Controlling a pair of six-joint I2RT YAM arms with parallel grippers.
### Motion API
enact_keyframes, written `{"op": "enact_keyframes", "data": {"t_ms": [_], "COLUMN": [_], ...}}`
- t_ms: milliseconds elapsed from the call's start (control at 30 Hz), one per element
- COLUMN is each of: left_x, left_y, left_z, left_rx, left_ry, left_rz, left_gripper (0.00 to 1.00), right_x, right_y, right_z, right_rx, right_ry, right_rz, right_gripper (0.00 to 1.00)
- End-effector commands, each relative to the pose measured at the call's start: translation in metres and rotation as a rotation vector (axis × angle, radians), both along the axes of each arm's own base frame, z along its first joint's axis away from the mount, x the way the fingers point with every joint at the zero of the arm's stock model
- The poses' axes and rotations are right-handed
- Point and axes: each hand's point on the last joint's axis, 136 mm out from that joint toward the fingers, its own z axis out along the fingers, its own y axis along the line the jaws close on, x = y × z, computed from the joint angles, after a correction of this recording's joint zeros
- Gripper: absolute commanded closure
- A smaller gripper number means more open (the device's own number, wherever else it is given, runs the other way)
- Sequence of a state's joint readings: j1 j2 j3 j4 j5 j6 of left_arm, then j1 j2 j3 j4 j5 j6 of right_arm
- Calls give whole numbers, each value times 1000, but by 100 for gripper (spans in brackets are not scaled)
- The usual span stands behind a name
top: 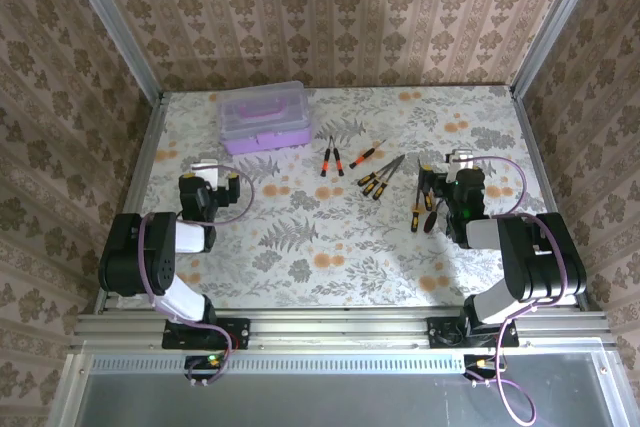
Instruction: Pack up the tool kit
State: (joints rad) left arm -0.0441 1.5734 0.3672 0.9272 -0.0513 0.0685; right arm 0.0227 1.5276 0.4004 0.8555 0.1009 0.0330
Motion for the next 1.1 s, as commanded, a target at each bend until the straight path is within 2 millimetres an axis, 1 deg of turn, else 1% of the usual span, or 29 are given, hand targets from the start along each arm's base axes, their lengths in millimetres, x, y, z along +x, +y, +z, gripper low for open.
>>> {"op": "enact_keyframes", "data": {"t_ms": [0,1067], "left_x": [5,5], "left_y": [-4,-3], "left_z": [15,14], "left_rx": [11,11], "left_ry": [-43,-43], "left_rz": [-33,-28], "left_gripper": [0,0], "right_x": [2,2], "right_y": [-1,0], "right_z": [2,1], "right_rx": [5,0], "right_ry": [-8,1], "right_rz": [-5,-4], "right_gripper": [0,0]}}
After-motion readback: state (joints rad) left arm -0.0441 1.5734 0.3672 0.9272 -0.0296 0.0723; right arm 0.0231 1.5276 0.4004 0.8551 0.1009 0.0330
